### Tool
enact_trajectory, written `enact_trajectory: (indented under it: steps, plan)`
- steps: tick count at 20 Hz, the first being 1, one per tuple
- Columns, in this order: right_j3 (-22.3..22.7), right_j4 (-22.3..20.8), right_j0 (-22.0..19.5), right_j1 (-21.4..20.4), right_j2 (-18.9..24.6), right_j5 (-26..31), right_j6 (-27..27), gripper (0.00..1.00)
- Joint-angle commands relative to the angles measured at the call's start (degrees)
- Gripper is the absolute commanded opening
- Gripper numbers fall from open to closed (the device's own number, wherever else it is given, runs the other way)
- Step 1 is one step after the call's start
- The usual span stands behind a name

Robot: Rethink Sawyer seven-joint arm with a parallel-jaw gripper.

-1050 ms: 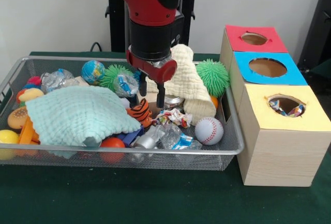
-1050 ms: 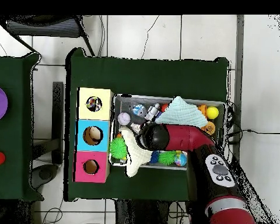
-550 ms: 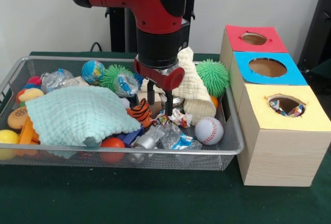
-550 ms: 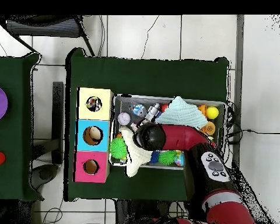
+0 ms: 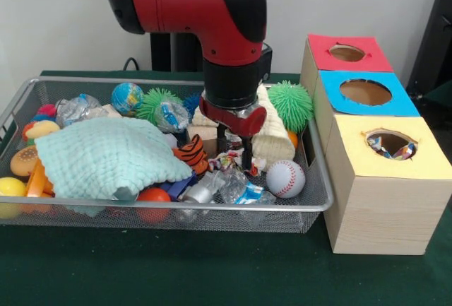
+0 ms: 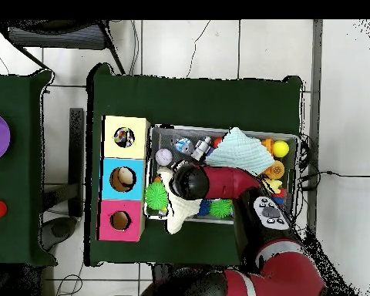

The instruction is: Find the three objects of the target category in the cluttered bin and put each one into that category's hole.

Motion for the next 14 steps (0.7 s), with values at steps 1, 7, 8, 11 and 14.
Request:
enact_trajectory:
  steps: [1, 7, 8, 11, 14]
  plan:
    - [-5.1, 2.0, 0.5, 8.3, 3.1, -2.6, 2.3, 1.00]
    - [-13.2, 1.9, 7.5, 15.1, -4.6, 1.2, 5.6, 1.00]
    - [-14.5, 1.9, 8.0, 16.2, -5.2, 1.1, 5.6, 1.00]
    - [-16.3, 1.0, 9.6, 17.1, -6.6, 1.5, 4.1, 0.00]
    - [-15.7, 0.9, 9.6, 16.6, -6.3, 0.4, 4.0, 0.00]
